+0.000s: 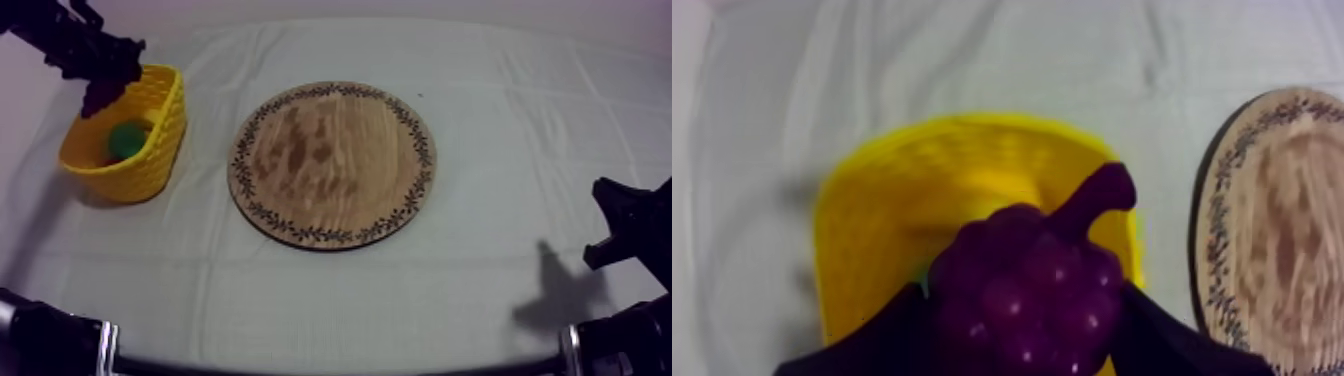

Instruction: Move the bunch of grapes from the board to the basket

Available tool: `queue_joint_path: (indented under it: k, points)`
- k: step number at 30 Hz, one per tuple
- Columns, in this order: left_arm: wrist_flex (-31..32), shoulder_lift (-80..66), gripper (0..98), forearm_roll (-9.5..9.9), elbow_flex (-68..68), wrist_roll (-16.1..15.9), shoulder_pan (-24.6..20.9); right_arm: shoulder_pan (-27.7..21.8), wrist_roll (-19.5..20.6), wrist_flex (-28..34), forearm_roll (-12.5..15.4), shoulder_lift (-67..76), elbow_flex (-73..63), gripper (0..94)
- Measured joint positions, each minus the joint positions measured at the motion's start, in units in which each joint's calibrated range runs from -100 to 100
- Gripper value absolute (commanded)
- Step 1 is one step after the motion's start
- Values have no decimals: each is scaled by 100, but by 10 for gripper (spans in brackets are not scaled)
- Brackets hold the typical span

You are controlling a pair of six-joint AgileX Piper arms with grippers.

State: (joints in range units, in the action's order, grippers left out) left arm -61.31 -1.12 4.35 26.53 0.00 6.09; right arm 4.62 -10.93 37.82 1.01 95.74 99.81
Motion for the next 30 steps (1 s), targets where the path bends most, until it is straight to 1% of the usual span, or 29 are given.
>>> queue_joint_path:
  k: [8,13,15,16,19,20,22,24,27,29,30]
  points:
    - [147,373,403,-2,178,0,-187,0,0,0,0,0,0,4]
    - [158,464,425,11,183,0,-244,0,0,0,0,0,0,4]
    - [96,476,474,24,183,0,-262,0,0,0,0,0,0,4]
    - [86,476,525,24,177,0,-270,0,0,0,0,0,0,4]
    - [-19,476,757,29,115,18,-288,0,0,0,0,0,0,4]
    - [-58,476,817,29,98,31,-288,0,0,0,0,0,0,4]
    - [-130,476,891,36,32,51,-288,0,0,0,0,0,0,4]
    - [-201,445,927,74,-2,97,-288,0,0,0,0,0,0,4]
    - [-200,402,947,121,-21,178,-268,0,0,0,0,0,0,4]
    - [-202,368,916,139,-35,234,-264,0,0,0,0,0,0,4]
    - [-194,336,879,146,-42,260,-264,0,0,0,0,0,0,4]
